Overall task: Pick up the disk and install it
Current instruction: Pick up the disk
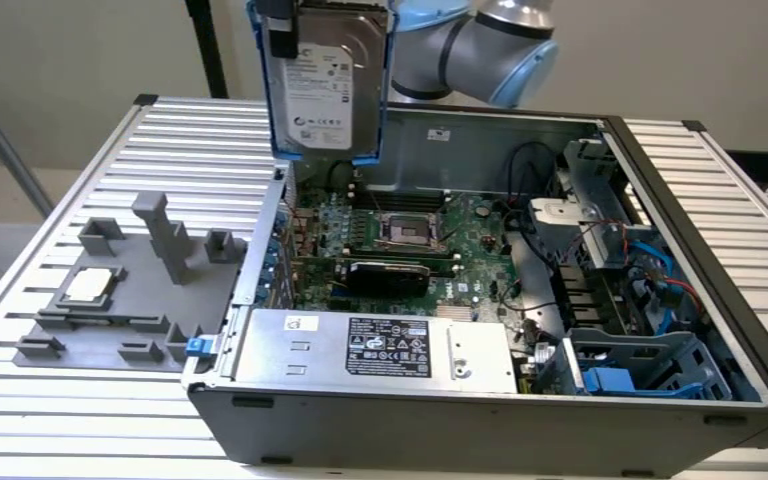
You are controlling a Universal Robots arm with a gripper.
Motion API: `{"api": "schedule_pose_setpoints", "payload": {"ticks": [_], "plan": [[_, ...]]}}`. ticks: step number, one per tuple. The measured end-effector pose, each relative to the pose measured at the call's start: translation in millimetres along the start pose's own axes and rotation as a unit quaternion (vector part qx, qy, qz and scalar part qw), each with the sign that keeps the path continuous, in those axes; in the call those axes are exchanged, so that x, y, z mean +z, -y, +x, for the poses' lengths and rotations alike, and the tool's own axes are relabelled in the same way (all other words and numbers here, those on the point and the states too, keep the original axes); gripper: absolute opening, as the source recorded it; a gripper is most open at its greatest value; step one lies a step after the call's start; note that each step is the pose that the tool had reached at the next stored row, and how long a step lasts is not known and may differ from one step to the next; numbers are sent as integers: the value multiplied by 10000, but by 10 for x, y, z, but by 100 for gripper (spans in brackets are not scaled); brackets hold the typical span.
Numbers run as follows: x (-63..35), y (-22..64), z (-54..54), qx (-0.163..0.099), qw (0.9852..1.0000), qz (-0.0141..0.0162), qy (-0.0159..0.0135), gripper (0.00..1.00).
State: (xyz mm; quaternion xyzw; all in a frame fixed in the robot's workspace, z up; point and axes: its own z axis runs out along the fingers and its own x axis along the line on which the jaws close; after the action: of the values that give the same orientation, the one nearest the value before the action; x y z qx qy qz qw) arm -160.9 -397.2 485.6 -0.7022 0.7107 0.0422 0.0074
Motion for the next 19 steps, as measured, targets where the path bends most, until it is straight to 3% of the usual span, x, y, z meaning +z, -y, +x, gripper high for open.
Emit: {"api": "schedule_pose_setpoints", "payload": {"ticks": [19], "plan": [[-43,861,149,0,10000,0,0,33]]}}
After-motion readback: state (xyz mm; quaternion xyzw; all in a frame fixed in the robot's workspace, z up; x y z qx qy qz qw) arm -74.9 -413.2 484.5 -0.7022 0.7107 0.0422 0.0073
